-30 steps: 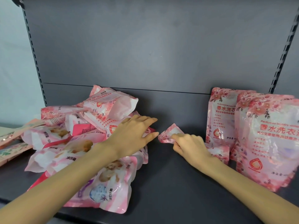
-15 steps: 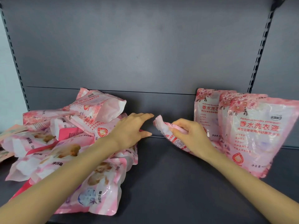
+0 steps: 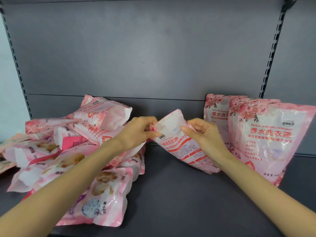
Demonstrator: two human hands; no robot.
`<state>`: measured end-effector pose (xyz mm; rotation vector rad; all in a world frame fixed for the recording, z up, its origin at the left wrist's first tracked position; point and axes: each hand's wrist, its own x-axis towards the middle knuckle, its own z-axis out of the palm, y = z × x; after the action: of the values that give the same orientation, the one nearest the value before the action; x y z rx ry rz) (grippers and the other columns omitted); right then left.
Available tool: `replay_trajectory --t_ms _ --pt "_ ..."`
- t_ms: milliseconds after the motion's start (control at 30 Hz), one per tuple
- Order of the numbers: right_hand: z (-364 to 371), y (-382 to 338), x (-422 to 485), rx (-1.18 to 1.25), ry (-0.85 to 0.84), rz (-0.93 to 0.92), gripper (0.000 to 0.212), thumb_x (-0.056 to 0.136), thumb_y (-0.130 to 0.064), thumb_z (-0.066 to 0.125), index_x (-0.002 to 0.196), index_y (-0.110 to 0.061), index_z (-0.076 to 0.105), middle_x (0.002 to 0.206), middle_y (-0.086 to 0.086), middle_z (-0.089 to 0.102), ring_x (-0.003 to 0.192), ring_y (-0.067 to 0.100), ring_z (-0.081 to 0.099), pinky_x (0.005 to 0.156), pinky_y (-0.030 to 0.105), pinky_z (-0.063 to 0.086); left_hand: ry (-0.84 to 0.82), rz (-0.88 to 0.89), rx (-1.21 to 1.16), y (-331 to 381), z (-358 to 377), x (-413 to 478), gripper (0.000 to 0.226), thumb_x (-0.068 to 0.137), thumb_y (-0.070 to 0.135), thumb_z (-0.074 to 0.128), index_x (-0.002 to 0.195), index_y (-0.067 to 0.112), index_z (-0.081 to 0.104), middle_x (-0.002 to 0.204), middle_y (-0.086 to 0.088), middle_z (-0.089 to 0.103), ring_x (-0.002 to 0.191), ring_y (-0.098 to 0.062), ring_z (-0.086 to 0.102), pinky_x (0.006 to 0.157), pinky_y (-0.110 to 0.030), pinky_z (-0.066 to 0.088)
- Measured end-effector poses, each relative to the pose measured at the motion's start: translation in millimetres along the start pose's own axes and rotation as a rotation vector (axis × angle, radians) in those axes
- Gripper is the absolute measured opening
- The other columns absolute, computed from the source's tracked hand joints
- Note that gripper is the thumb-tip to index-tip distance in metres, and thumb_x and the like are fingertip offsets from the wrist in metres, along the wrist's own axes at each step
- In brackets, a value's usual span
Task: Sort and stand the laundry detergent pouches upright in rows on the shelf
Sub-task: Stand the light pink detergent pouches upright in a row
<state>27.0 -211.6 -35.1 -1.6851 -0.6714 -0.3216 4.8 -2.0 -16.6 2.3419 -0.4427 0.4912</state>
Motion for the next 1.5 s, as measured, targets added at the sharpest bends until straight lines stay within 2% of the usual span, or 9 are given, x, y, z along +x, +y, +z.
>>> replay_trajectory --t_ms 200,300,467,633,733,900,1133,1267,1500 --pt "-6.7 -3.4 5.2 0.011 0.007 0.001 0.005 0.087 -0.02 0.061 0.09 -0.02 0.066 0.091 -0.005 0.072 0.084 0.011 0.07 0.073 0.025 0.058 0.065 -0.054 -0.111 7.5 -1.0 3.7 0.011 0.081 0.015 0.071 0.075 0.013 0.062 0.068 0.0 0.068 0.058 -0.01 0.062 0.049 -0.029 0.05" --pt "-9.4 -3.6 6.4 0.011 0.032 -0.013 0.009 0.088 -0.022 0.059 0.093 -0.018 0.064 0.094 -0.003 0.071 0.084 0.01 0.07 0.072 0.023 0.057 0.12 -0.031 -0.116 15.6 -1.7 8.3 0.011 0.081 0.013 0.07 0.075 0.01 0.061 0.063 0.003 0.064 0.051 -0.003 0.059 0.04 -0.015 0.044" --pt "-14.6 1.1 7.8 0.034 0.094 -0.002 0.01 0.089 -0.021 0.057 0.097 -0.017 0.062 0.097 -0.004 0.07 0.087 0.008 0.069 0.073 0.023 0.057 0.22 0.046 -0.048 22.5 -4.8 25.8 0.008 0.08 0.012 0.071 0.076 0.013 0.065 0.07 0.008 0.066 0.061 -0.004 0.062 0.063 -0.019 0.054" --pt "-16.7 22.0 10.4 0.052 0.121 0.098 0.013 0.087 -0.012 0.061 0.1 -0.015 0.059 0.103 -0.002 0.067 0.098 0.014 0.065 0.082 0.03 0.055 0.265 0.094 0.016 37.9 -8.3 48.9 0.004 0.084 0.013 0.067 0.081 0.013 0.064 0.073 0.008 0.062 0.061 0.003 0.056 0.054 -0.001 0.042" --pt "-14.6 35.4 9.6 0.062 0.118 0.143 0.018 0.086 -0.008 0.063 0.098 -0.021 0.058 0.103 -0.003 0.066 0.096 0.009 0.064 0.081 0.024 0.053 0.248 0.096 0.021 40.4 -5.1 60.7 0.004 0.086 0.013 0.064 0.087 0.009 0.064 0.081 0.002 0.062 0.065 -0.001 0.056 0.054 -0.002 0.043" --pt "-19.1 52.4 9.7 0.113 0.146 0.237 0.023 0.084 -0.008 0.067 0.098 -0.023 0.057 0.106 0.001 0.067 0.101 0.018 0.064 0.085 0.032 0.053 0.295 0.025 -0.152 28.6 4.1 70.2 0.023 0.082 0.014 0.07 0.1 0.007 0.058 0.086 0.003 0.06 0.073 -0.005 0.056 0.062 -0.005 0.046" --pt "-18.6 63.7 3.4 0.016 0.047 0.276 0.04 0.078 -0.009 0.072 0.11 -0.022 0.05 0.113 -0.001 0.064 0.106 0.015 0.061 0.088 0.03 0.051 0.152 -0.192 -0.356 10.3 12.0 67.6 0.021 0.08 0.009 0.071 0.096 0.009 0.058 0.096 -0.006 0.066 0.091 -0.018 0.064 0.088 -0.032 0.052" --pt "-15.6 64.9 4.1 0.002 0.086 0.239 0.041 0.078 -0.006 0.072 0.11 -0.021 0.051 0.113 0.0 0.064 0.109 0.018 0.06 0.094 0.038 0.05 0.082 -0.274 -0.424 10.6 19.8 66.2 0.011 0.081 0.004 0.067 0.084 0.01 0.059 0.097 -0.008 0.066 0.089 -0.016 0.063 0.081 -0.028 0.053" --pt "-10.0 67.6 11.2 -0.045 0.121 0.206 0.04 0.078 -0.004 0.071 0.11 -0.019 0.052 0.114 0.001 0.064 0.109 0.018 0.06 0.094 0.04 0.051 0.06 -0.341 -0.528 3.9 22.0 74.1 0.011 0.08 -0.001 0.067 0.087 0.006 0.061 0.095 -0.008 0.067 0.091 -0.019 0.065 0.075 -0.027 0.056"
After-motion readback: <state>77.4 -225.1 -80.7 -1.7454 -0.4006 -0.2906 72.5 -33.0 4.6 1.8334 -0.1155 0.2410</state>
